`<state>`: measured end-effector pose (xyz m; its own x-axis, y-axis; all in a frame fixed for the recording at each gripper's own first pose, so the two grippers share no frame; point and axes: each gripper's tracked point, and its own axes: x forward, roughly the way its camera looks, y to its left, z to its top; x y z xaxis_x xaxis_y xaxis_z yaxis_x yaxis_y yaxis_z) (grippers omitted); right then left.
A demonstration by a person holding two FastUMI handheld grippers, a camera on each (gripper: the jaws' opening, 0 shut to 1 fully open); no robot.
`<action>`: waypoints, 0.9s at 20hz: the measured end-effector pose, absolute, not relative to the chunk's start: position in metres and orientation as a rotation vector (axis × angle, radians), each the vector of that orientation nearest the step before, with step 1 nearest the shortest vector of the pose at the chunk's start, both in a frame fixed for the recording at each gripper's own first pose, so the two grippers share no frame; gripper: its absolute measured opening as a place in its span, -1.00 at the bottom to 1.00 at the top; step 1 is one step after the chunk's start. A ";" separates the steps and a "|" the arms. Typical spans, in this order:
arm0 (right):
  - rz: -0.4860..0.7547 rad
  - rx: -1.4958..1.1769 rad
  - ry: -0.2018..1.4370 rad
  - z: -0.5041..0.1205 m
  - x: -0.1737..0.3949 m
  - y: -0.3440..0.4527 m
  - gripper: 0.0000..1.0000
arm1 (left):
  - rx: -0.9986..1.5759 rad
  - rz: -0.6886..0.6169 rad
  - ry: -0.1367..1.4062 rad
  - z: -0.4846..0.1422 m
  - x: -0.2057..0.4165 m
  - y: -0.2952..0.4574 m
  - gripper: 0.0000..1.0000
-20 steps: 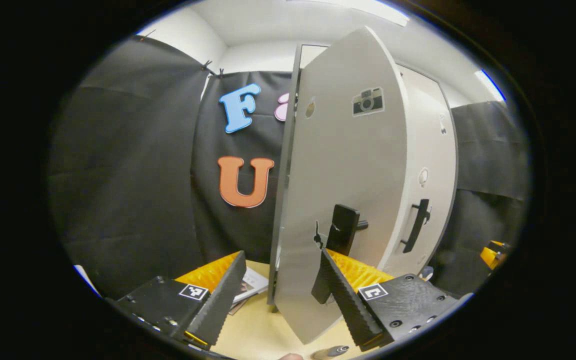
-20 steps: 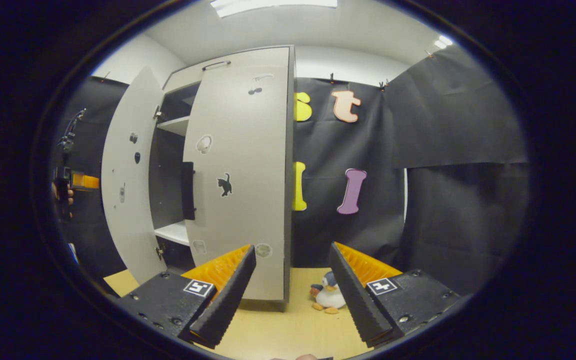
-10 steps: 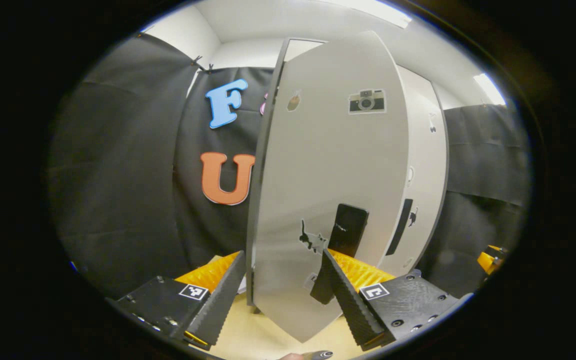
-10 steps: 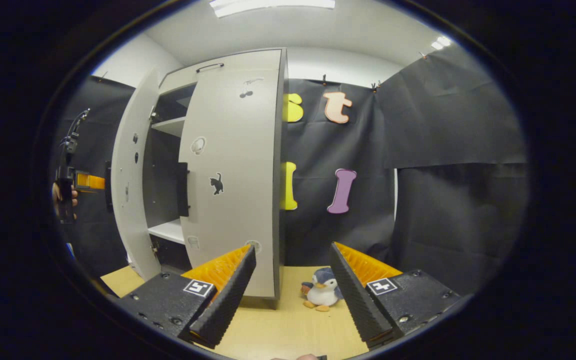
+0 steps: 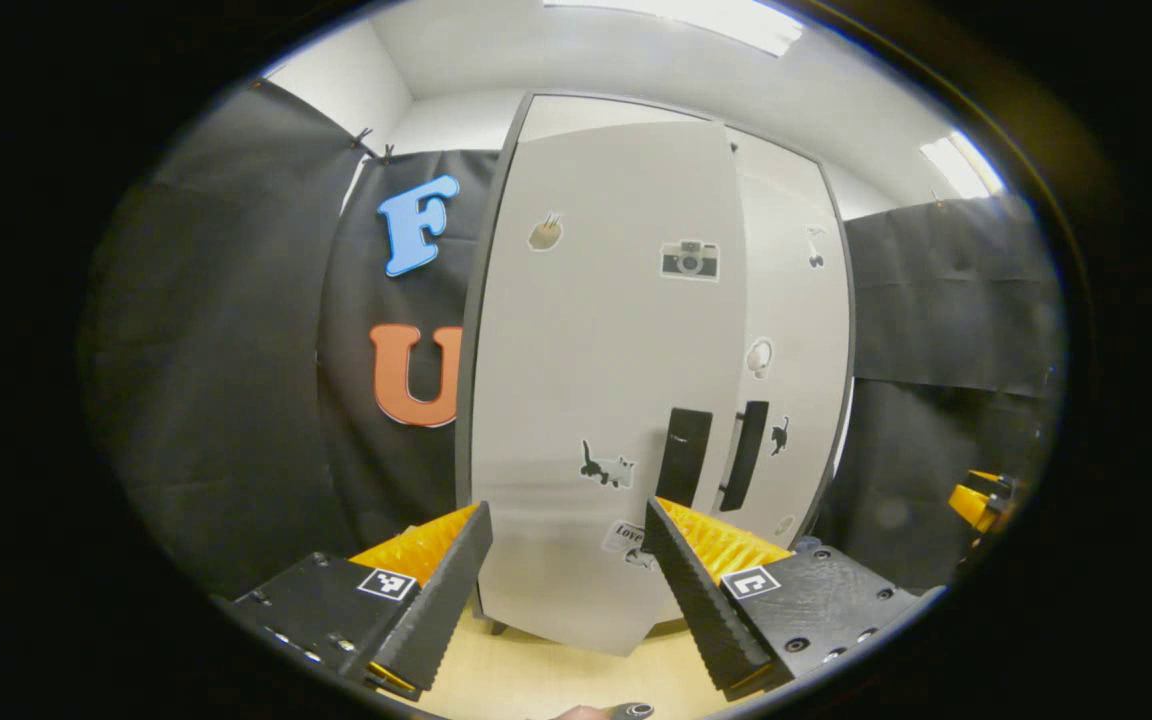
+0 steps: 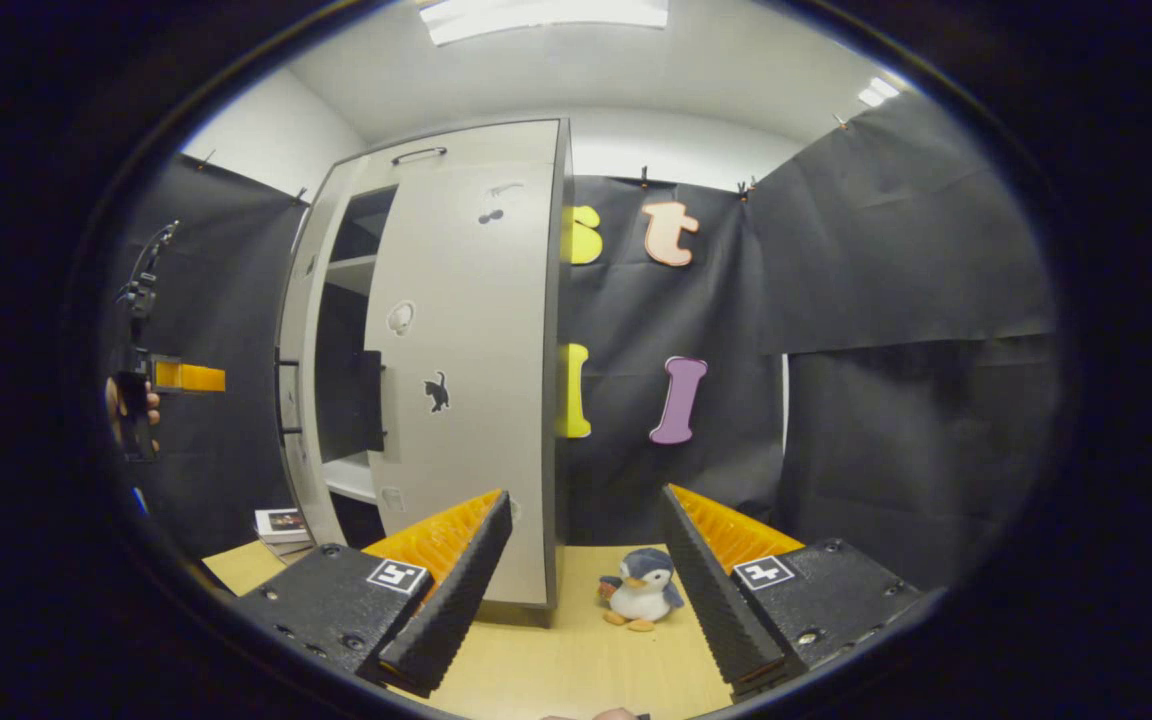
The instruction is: Grasp the bottle in the cabinet with the left hand and place it on the coaster, then close the right door with the right hand and the left door with the left hand.
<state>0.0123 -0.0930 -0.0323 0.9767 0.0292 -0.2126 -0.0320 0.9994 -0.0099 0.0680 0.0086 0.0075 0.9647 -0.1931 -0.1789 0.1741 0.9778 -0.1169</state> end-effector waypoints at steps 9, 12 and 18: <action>0.124 -0.006 0.104 0.019 0.026 -0.054 0.93 | -0.055 -0.171 0.113 0.043 0.037 0.003 1.00; 0.143 -0.015 0.077 0.028 0.028 -0.043 0.93 | -0.017 -0.119 0.092 0.048 0.022 0.017 0.92; 0.189 -0.012 0.068 0.032 0.034 -0.021 0.93 | -0.014 -0.018 0.062 0.057 -0.007 0.046 1.00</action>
<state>0.0336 -0.0215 0.0322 0.9799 0.1873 -0.0683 -0.1881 0.9821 -0.0058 -0.0068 0.0459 0.0572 0.9979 -0.0186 -0.0617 0.0177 0.9997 -0.0146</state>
